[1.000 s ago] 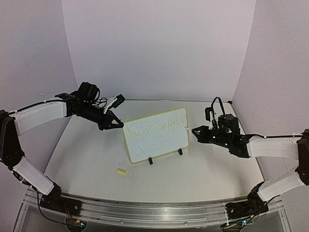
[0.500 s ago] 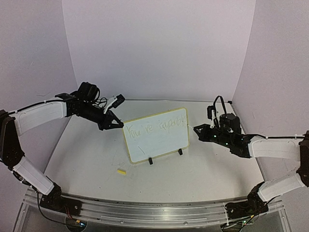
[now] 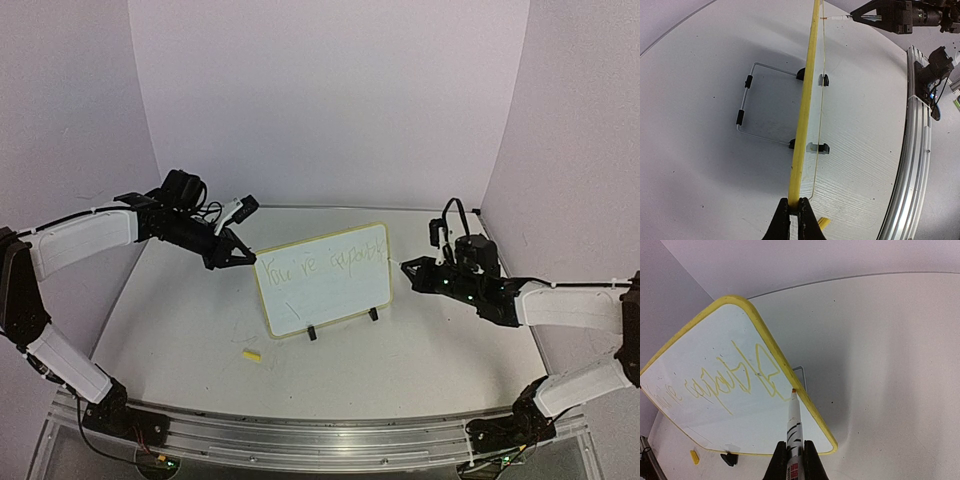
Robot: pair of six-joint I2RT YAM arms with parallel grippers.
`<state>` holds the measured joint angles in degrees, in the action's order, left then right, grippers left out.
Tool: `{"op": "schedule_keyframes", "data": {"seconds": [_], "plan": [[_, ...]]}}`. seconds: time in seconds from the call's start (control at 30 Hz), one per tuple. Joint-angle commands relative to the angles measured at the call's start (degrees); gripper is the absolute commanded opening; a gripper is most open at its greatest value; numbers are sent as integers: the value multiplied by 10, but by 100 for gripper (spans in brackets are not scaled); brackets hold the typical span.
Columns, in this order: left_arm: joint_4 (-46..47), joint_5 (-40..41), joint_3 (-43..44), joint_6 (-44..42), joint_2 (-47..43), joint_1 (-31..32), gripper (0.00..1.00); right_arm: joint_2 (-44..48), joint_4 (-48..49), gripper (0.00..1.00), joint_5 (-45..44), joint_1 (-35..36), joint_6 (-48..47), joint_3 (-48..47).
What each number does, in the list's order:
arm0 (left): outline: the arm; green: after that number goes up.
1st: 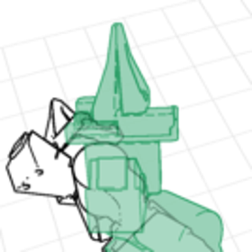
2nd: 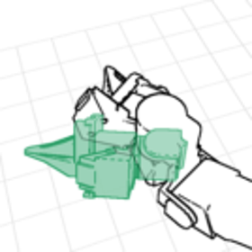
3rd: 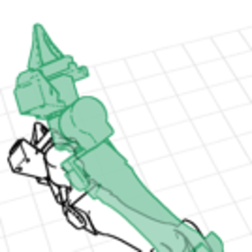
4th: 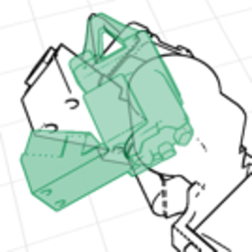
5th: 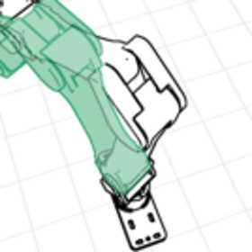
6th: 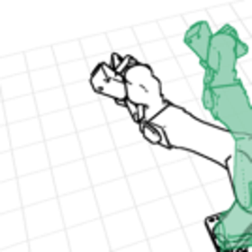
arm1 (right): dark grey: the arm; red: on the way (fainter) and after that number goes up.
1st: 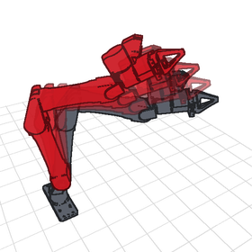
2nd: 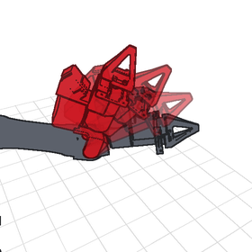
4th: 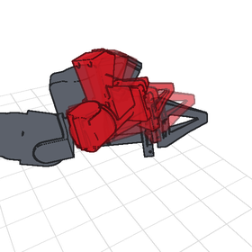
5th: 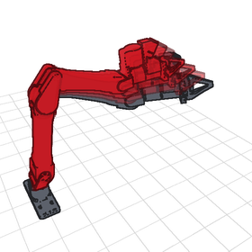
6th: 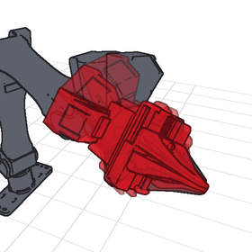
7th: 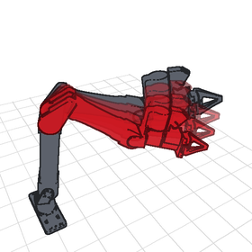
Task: Write a sentence on the whiteboard
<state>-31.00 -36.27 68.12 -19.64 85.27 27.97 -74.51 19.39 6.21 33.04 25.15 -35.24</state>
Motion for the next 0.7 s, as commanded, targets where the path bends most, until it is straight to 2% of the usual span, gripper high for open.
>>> {"op": "schedule_keyframes", "data": {"seconds": [0.0,0.4,0.67], "plan": [[-5,20,5,-25,-3,2,0,34,-7,0,12,-2,-15,-19],[-4,30,1,-24,-7,13,0,131,-99,0,78,-1,-39,-25],[-7,32,1,-24,-12,18,0,136,-100,0,127,27,-25,-42]]}}
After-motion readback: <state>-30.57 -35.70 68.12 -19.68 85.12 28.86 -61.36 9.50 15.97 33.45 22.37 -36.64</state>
